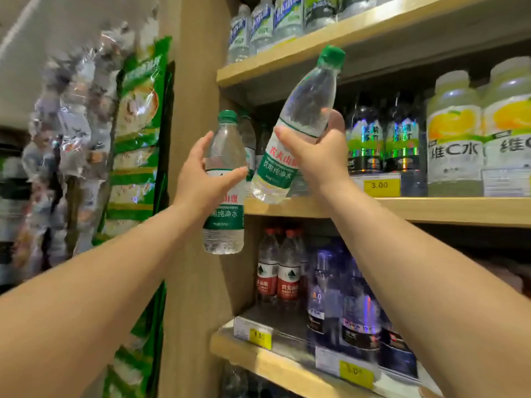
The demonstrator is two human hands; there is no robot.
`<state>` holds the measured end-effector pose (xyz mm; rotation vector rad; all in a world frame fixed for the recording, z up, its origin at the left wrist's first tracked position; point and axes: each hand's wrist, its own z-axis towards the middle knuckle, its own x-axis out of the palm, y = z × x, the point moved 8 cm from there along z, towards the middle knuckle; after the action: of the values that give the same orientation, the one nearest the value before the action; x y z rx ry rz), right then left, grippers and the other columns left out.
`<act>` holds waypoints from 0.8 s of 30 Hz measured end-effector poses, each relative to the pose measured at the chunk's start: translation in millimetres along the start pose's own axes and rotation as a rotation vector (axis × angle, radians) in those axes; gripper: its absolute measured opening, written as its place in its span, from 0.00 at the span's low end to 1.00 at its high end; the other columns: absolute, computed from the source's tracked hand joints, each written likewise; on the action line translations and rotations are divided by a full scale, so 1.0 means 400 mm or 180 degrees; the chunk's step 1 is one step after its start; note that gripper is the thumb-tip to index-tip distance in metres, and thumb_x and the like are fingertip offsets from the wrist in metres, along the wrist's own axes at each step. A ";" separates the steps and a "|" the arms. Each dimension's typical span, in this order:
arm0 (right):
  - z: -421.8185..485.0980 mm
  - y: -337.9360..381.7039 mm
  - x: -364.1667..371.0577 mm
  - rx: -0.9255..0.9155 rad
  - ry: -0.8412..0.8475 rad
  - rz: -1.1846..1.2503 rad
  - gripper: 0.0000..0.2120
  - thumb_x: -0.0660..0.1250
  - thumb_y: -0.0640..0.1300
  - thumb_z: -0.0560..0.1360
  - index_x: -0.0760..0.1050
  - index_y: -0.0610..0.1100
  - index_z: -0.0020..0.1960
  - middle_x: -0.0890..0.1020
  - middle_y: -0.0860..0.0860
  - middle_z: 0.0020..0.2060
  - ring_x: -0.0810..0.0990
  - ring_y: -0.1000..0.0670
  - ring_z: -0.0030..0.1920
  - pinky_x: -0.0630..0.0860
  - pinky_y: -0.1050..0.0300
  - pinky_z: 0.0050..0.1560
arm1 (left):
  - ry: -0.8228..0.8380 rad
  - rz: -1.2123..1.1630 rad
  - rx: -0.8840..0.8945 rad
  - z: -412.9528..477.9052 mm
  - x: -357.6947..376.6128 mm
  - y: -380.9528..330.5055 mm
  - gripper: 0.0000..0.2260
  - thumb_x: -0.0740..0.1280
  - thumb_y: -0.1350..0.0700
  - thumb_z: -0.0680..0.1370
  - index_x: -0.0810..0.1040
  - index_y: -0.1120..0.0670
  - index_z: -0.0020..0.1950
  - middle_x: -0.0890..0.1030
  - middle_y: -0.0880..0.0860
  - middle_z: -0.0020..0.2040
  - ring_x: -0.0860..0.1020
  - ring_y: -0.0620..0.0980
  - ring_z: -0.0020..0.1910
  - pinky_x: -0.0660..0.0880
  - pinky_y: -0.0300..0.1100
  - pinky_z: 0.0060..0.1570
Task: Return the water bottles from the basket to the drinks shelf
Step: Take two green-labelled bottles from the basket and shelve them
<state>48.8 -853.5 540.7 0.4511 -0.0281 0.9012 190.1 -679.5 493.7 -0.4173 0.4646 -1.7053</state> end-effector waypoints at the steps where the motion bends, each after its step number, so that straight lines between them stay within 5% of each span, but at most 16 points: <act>1: 0.011 -0.004 0.019 -0.0123 -0.0064 -0.0022 0.27 0.77 0.50 0.61 0.65 0.51 0.53 0.80 0.50 0.50 0.82 0.53 0.50 0.79 0.53 0.52 | 0.0010 -0.0035 0.0056 0.018 -0.009 0.012 0.43 0.78 0.40 0.60 0.63 0.37 0.71 0.78 0.50 0.62 0.79 0.49 0.58 0.78 0.53 0.57; 7: 0.035 -0.042 0.122 -0.0723 -0.0503 -0.0681 0.34 0.74 0.50 0.69 0.59 0.44 0.66 0.73 0.52 0.56 0.74 0.56 0.56 0.68 0.70 0.55 | 0.0183 -0.0096 0.0305 0.079 -0.034 0.058 0.40 0.76 0.40 0.64 0.62 0.38 0.72 0.77 0.49 0.64 0.77 0.47 0.60 0.77 0.52 0.59; 10: 0.056 -0.072 0.167 -0.0819 -0.0364 -0.1082 0.35 0.74 0.48 0.69 0.58 0.43 0.68 0.73 0.51 0.58 0.72 0.57 0.56 0.64 0.81 0.49 | 0.0190 -0.0104 0.0395 0.095 -0.045 0.082 0.39 0.76 0.43 0.67 0.62 0.41 0.73 0.76 0.48 0.65 0.77 0.45 0.60 0.77 0.49 0.59; 18: 0.160 -0.231 0.204 0.0326 -0.0106 -0.1899 0.29 0.75 0.55 0.63 0.69 0.48 0.59 0.78 0.52 0.50 0.78 0.50 0.50 0.77 0.54 0.48 | 0.0209 -0.0530 0.0426 0.111 -0.059 0.123 0.37 0.76 0.46 0.68 0.62 0.38 0.72 0.77 0.49 0.64 0.77 0.47 0.59 0.77 0.51 0.59; 24: 0.182 -0.304 0.186 0.1292 0.0057 -0.2381 0.45 0.76 0.60 0.61 0.61 0.43 0.70 0.75 0.44 0.61 0.76 0.43 0.58 0.76 0.44 0.57 | 0.0255 -0.0621 0.0482 0.124 -0.054 0.128 0.36 0.76 0.45 0.68 0.61 0.36 0.71 0.76 0.49 0.65 0.77 0.49 0.61 0.76 0.52 0.60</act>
<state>200.0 -891.2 577.7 0.7632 0.3273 0.1649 262.5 -670.2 508.8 -0.2923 0.3587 -1.9374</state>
